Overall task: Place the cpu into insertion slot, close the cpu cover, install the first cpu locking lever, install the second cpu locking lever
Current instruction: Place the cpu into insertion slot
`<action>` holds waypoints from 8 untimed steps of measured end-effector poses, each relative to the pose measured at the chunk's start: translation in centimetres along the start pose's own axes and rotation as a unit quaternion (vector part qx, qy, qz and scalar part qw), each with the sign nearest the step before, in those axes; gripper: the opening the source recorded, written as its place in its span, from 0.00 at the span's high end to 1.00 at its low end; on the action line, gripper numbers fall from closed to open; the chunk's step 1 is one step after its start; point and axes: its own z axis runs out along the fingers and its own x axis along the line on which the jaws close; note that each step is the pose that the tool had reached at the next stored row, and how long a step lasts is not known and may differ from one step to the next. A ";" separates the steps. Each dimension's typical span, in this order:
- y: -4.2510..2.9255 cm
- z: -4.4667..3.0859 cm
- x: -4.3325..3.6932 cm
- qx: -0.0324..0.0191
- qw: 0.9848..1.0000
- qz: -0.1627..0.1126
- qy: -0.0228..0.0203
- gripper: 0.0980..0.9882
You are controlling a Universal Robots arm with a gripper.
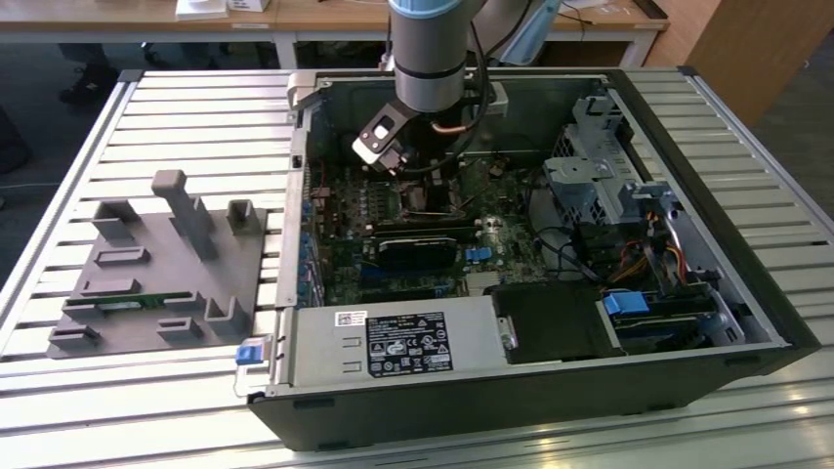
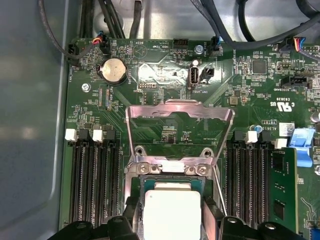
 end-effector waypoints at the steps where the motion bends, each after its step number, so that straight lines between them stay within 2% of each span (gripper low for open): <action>1: 0.00 0.01 0.01 0.000 1.000 0.000 0.000 0.42; 5: 0.00 -0.02 0.01 0.000 1.000 0.000 0.001 0.42; 8: 0.03 -0.40 0.02 0.000 1.000 0.000 0.001 0.42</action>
